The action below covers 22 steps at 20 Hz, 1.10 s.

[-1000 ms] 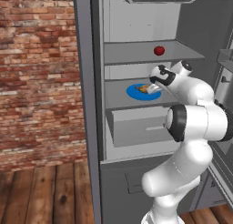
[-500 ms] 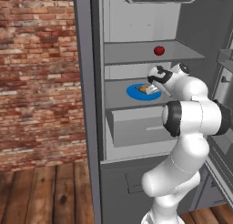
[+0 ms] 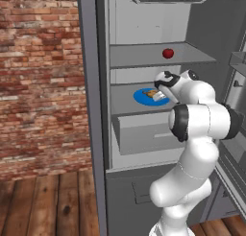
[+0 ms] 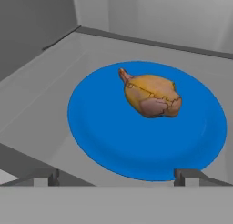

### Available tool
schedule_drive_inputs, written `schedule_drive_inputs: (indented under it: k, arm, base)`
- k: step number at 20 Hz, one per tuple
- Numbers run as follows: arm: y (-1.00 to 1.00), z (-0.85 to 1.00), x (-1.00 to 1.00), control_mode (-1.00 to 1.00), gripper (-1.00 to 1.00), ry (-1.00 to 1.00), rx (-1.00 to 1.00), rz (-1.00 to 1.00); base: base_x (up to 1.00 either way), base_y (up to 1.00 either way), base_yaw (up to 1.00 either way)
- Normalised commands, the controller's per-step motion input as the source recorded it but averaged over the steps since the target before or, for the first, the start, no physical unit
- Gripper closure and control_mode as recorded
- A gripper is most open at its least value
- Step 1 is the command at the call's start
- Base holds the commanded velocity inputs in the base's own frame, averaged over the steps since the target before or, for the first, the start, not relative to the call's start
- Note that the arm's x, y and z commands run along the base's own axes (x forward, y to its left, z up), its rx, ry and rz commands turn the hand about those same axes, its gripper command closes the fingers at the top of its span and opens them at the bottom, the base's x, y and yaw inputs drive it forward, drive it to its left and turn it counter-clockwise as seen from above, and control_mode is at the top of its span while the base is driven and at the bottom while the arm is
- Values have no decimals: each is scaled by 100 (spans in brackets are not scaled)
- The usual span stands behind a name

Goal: Transport the chicken drumstick from the fridge to the microwave and turn on the microwave.

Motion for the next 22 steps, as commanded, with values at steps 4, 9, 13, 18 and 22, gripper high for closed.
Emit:
schedule_drive_inputs:
  k: [4, 9, 13, 18, 22]
  arm:
    - [0, 0, 14, -100, -100, 0, 0, 0]
    - [0, 0, 16, -100, -100, 0, 0, 0]
    - [0, 0, 12, -100, -100, 0, 0, 0]
    - [0, 0, 16, -100, -100, 0, 0, 0]
    - [0, -5, 17, -100, -100, 0, 0, 0]
  base:
    - [0, 0, 0]
    - [0, 0, 0]
    - [0, 0, 0]
    - [0, 0, 0]
    - [0, 0, 0]
